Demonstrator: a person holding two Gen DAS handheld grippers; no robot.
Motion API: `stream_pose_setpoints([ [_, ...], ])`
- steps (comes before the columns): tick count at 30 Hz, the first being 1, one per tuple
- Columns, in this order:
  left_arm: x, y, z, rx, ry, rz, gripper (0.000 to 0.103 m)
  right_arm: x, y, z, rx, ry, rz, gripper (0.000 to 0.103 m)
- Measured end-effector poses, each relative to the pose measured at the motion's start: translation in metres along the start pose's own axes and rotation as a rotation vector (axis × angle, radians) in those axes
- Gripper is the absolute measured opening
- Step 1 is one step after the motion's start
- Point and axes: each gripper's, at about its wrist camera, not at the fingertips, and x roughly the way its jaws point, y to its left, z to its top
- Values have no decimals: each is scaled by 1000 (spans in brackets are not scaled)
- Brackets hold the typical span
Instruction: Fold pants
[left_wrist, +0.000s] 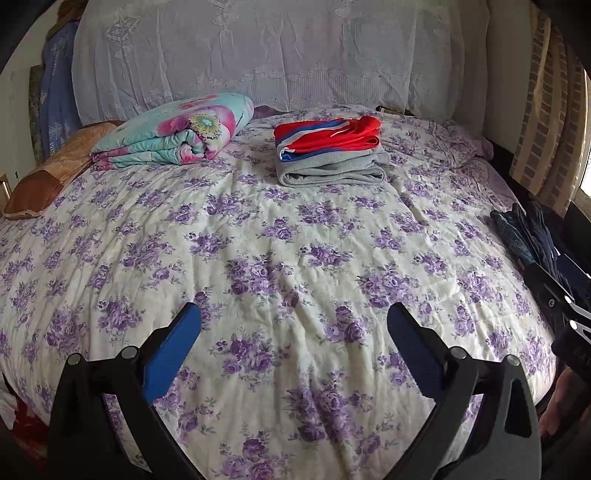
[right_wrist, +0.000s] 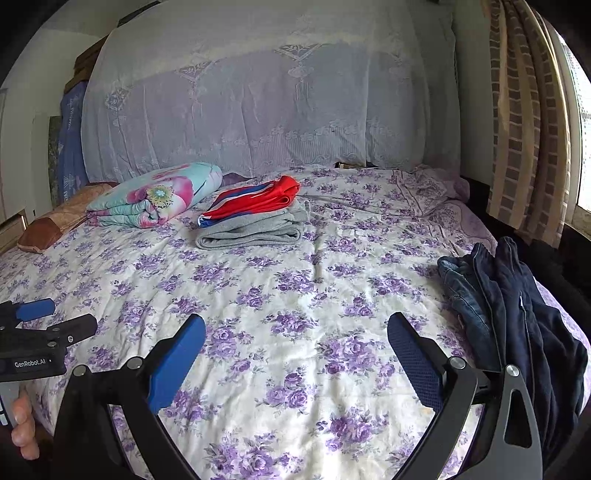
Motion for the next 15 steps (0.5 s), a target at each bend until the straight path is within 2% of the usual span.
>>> stream_pose_setpoints([
  [8,1,-6,-1,21,1,-3,98,2,-5,-2,6,9,-4,99],
  [12,2,-6,-1,12,10,-33,98,4,-6,-3,6,14,-8,99],
  [15,4,-2,-1,-4,10,-23,98,5,-6,-4,7,16,-13,99],
])
